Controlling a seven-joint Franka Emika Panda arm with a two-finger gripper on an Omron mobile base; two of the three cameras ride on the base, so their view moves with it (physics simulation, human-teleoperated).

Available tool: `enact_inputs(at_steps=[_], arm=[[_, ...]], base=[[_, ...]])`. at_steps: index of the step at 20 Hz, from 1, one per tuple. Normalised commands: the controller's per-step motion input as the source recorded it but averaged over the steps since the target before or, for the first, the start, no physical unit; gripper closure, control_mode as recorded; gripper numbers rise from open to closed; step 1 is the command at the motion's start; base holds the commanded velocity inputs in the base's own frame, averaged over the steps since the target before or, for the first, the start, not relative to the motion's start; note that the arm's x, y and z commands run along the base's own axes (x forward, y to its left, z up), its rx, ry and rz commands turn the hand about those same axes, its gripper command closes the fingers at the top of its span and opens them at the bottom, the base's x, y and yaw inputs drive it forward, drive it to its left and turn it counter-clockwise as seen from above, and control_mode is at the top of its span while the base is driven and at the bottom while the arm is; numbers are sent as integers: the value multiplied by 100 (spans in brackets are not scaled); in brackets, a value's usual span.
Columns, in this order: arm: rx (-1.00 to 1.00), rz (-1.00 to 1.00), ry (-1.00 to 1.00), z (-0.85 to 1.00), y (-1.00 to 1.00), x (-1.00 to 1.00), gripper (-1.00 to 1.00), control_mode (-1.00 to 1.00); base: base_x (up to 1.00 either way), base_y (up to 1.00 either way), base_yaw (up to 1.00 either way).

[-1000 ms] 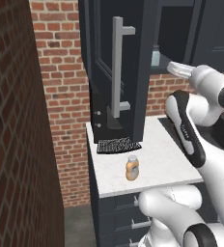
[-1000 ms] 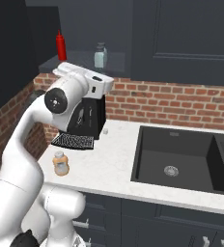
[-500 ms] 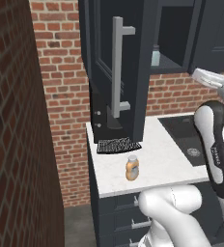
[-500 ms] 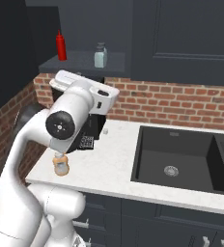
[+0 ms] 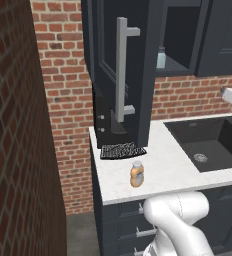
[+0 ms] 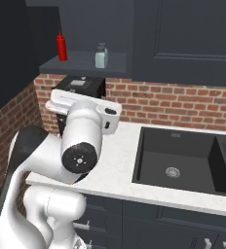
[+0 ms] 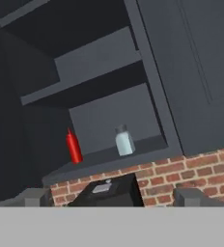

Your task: Put the shaker and condiment bottle from the counter next to their counterparts in the cabinet.

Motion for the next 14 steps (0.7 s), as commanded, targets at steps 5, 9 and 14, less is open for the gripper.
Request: enact_inputs(at_steps=[5, 9, 14], arm=[[-6, 25, 5, -34, 15, -21, -100, -100], [-19, 21, 10, -46, 52, 1, -100, -100], [-14, 45, -1, -65, 22, 2, -100, -100]], base=[[0, 0, 0], [0, 0, 0], [0, 0, 0]])
